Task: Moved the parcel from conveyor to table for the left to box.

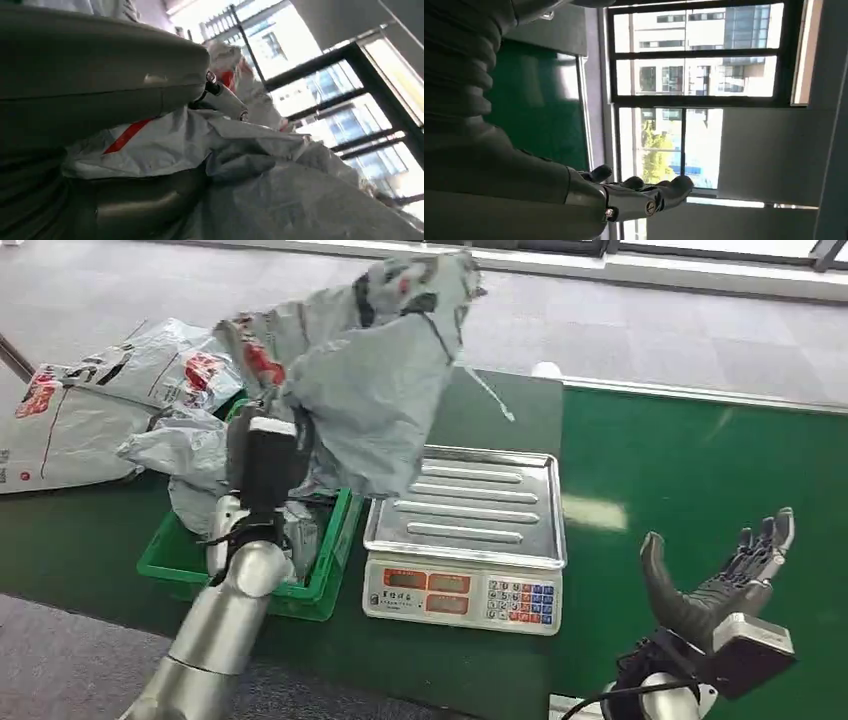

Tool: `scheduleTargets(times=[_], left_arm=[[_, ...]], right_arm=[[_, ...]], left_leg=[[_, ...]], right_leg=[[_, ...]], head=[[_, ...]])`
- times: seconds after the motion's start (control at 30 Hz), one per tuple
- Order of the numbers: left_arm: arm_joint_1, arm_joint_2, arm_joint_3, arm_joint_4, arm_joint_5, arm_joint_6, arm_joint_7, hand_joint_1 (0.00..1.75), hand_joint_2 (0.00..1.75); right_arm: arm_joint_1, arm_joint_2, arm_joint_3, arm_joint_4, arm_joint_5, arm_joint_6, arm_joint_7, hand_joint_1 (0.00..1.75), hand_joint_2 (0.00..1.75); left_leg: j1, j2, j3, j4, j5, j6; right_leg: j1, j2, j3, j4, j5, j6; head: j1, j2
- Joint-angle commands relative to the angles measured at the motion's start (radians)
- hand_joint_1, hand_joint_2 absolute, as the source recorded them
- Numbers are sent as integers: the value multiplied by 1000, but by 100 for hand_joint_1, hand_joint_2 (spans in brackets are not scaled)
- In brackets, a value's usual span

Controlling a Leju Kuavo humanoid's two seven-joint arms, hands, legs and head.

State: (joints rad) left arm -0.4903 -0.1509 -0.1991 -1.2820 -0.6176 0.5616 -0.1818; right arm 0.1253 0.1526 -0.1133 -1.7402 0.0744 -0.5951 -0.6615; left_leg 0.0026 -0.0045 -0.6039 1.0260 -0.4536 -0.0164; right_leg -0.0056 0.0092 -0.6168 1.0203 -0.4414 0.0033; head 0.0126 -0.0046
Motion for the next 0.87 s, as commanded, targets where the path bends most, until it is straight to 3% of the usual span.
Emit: scheduleTargets(times=[0.03, 0.2, 0.23, 0.87], left_arm=[[124, 75, 290, -152, 10, 7, -62, 175, 175], [156, 80, 304, -157, 24, 15, -65, 175, 175], [163, 81, 299, -154, 17, 12, -64, 0, 175], [186, 83, 275, -116, -63, -43, 1, 0, 175]], right_arm=[[-6, -3, -29, 17, -3, 10, 4, 0, 175], [-14, -3, -18, 29, -1, 7, 5, 0, 175], [-14, -2, -16, 29, 0, 8, 5, 0, 175], [-22, -15, -16, 34, 12, 31, 25, 0, 175]], left_leg=[[1, 4, 4, -3, 0, -1], [0, 2, 3, -3, 0, -1], [0, 1, 2, -2, 0, -1], [0, -1, 2, -2, 1, -1]], right_leg=[[1, 3, 3, -3, 0, -1], [0, 1, 3, -2, 0, -1], [0, 0, 3, -1, -1, -1], [0, -2, 3, -2, -1, -1]], head=[[0, 0], [0, 0], [0, 0], [0, 0]])
